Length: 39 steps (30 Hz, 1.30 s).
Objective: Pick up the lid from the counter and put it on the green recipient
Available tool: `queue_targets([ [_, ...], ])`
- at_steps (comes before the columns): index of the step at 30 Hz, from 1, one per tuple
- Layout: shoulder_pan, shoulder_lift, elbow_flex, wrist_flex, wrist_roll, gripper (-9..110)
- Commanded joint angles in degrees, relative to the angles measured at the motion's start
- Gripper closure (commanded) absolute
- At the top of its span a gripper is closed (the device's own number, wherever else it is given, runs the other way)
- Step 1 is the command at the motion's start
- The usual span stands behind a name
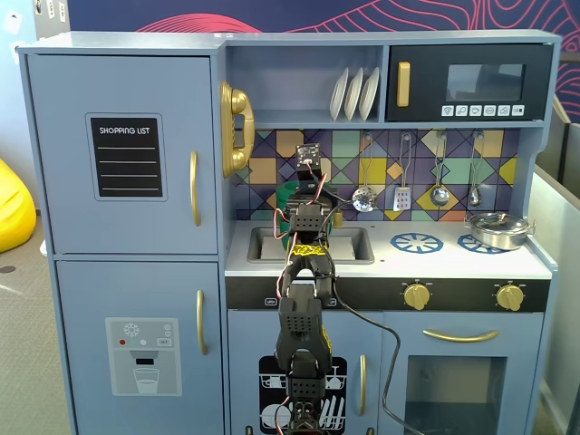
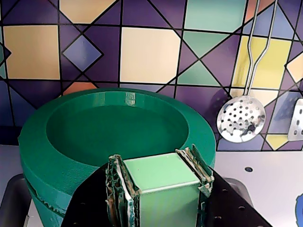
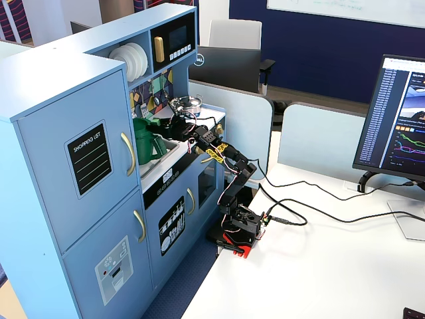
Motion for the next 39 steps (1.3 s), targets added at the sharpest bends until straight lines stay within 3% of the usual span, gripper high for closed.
queue_targets([
  [1, -0.5, 4.3, -0.5, 0.0, 0.5, 85],
  [5, 0.1, 4.2, -2.5, -0.3, -0.1, 70],
  [9, 1.1, 4.1, -7.2, 1.7, -0.8, 69],
  [17, 2.6, 19.3, -4.0, 18.4, -1.4, 72],
  [27, 3.5, 43.9, 23.5, 36.6, -1.1, 77],
  [33, 2.5, 52.5, 53.3, 32.9, -1.7, 87],
  [39, -2.7, 52.4, 76.4, 26.8, 5.6, 101],
])
